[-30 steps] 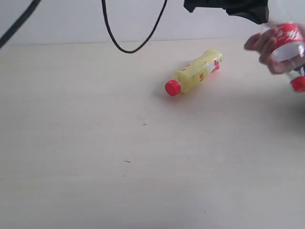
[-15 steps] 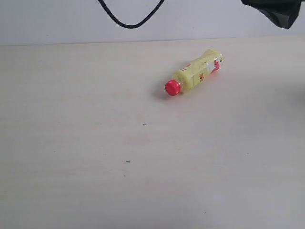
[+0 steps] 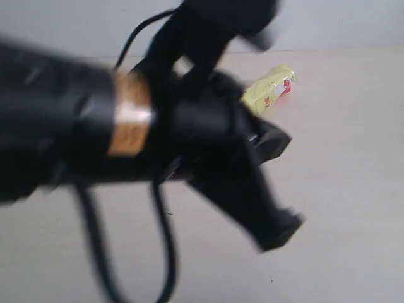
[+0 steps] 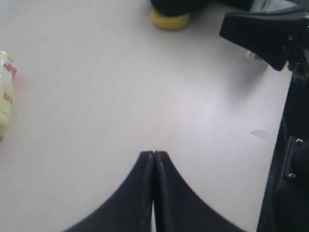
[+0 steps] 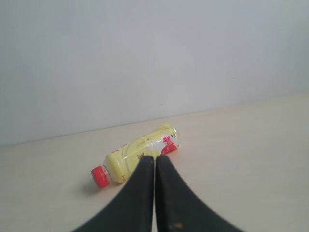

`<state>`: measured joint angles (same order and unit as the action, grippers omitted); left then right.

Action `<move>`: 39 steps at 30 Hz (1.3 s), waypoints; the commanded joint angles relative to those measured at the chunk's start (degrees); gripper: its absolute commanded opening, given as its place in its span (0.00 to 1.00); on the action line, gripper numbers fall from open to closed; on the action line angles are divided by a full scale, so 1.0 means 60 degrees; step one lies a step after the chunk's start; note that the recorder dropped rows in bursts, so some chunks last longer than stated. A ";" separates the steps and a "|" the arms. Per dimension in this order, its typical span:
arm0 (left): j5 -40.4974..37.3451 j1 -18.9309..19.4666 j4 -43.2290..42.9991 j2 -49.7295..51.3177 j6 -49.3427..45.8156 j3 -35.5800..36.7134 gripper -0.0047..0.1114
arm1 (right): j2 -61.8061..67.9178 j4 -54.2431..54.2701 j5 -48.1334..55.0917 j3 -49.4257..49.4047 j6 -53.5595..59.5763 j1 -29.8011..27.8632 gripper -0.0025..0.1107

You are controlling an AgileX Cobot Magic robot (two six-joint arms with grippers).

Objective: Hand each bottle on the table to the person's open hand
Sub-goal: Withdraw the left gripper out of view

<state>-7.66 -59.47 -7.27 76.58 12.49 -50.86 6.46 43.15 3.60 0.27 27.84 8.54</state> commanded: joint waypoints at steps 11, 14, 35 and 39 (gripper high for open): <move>0.6116 0.1070 -0.0091 -0.5373 -0.0090 0.7754 0.04 | -0.0068 -0.0020 -0.0048 -0.0045 0.0024 -0.0034 0.03; 0.6047 0.1258 0.0523 -0.5798 -0.0099 0.8405 0.04 | -0.0068 -0.0020 -0.0048 -0.0045 0.0024 -0.0034 0.03; 0.4135 0.1905 0.2254 -1.0259 -0.2081 0.8476 0.04 | -0.0068 -0.0020 -0.0048 -0.0045 0.0044 -0.0034 0.03; 0.2943 0.1905 0.2254 -1.0836 -0.2372 0.8476 0.04 | -0.0068 -0.0020 -0.0048 -0.0045 0.0023 -0.0034 0.03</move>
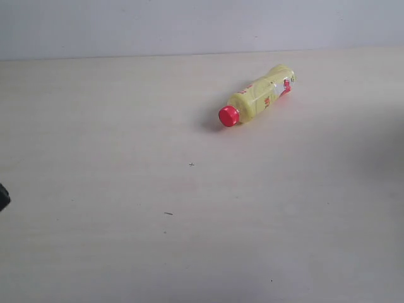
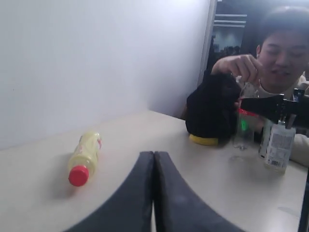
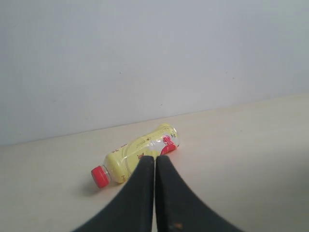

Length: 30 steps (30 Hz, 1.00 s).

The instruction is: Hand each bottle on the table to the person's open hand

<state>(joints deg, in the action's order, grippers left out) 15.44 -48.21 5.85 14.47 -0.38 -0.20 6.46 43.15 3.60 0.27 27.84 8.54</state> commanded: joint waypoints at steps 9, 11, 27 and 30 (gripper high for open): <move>-0.1783 0.0028 0.0085 -0.0734 -0.0135 0.0033 0.04 | -0.0068 -0.0020 -0.0048 -0.0045 0.0040 -0.0034 0.03; -0.1783 0.0028 0.0085 -0.0734 -0.0135 0.0033 0.04 | -0.0068 -0.0020 -0.0048 -0.0045 0.0040 -0.0034 0.03; -0.1783 0.0028 0.0085 -0.0734 -0.0135 0.0033 0.04 | -0.0068 -0.0020 -0.0048 -0.0045 0.0023 -0.0034 0.03; -0.1783 0.0028 0.0085 -0.0734 -0.0135 0.0033 0.04 | -0.0068 -0.0020 -0.0048 -0.0045 0.0023 -0.0034 0.03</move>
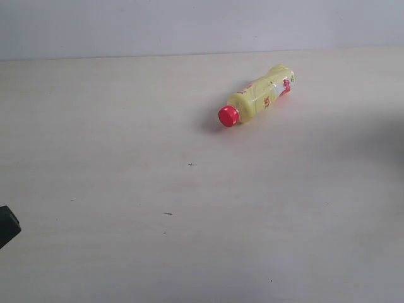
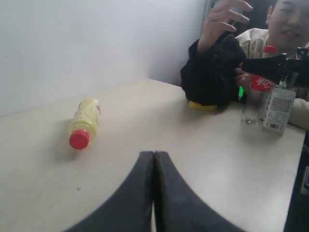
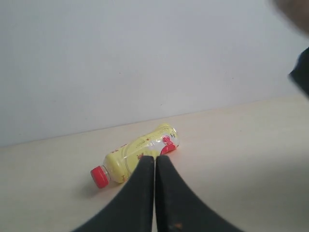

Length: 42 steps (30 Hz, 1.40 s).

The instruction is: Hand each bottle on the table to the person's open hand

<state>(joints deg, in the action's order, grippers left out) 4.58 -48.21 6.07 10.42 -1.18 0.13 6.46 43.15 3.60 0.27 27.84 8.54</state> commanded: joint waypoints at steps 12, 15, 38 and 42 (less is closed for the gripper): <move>0.0028 0.0028 0.0049 -0.0060 -0.0003 -0.0022 0.04 | -0.0068 -0.0020 -0.0066 -0.0045 0.0023 -0.0034 0.03; 0.0028 0.0028 0.0049 -0.0060 -0.0003 -0.0022 0.04 | -0.0068 -0.0020 -0.0066 -0.0045 0.0023 -0.0034 0.03; 0.0028 0.0028 0.0049 -0.0060 -0.0003 -0.0022 0.04 | -0.0068 -0.0020 -0.0065 -0.0045 0.0006 -0.0034 0.03; 0.0028 0.0028 0.0049 -0.0060 -0.0003 -0.0022 0.04 | -0.0068 0.0834 -0.0297 -0.0045 -0.0249 -0.0034 0.03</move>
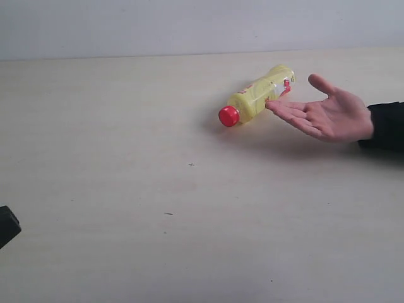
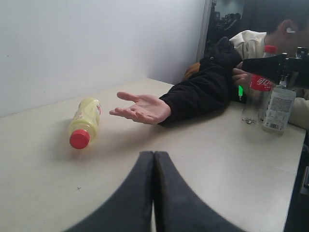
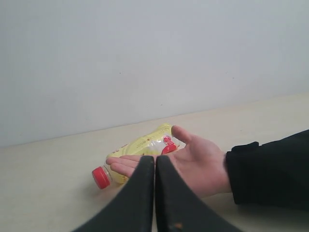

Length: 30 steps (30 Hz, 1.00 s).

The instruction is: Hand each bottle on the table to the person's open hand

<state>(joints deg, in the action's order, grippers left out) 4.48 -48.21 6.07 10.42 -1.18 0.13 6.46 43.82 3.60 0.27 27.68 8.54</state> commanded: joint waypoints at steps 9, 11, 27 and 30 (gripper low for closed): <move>0.0043 0.0028 0.0049 -0.0060 -0.0003 -0.0022 0.04 | -0.0068 0.2442 -0.1130 -0.0045 -0.1417 -0.0034 0.03; 0.0043 0.0028 0.0049 -0.0060 -0.0003 -0.0022 0.04 | -0.0068 0.2442 -0.1747 -0.0045 -0.2000 -0.0034 0.03; 0.0043 0.0028 0.0049 -0.0060 -0.0003 -0.0022 0.04 | 0.6713 0.0431 -0.0824 0.7177 0.0966 -0.0034 0.02; 0.0043 0.0028 0.0049 -0.0060 -0.0003 -0.0022 0.04 | 0.8594 0.0367 -0.0466 0.8334 0.0966 -0.0057 0.02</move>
<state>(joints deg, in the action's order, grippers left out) 4.48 -48.21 6.07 10.42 -1.18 0.13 48.44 47.04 -2.61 44.90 31.98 8.54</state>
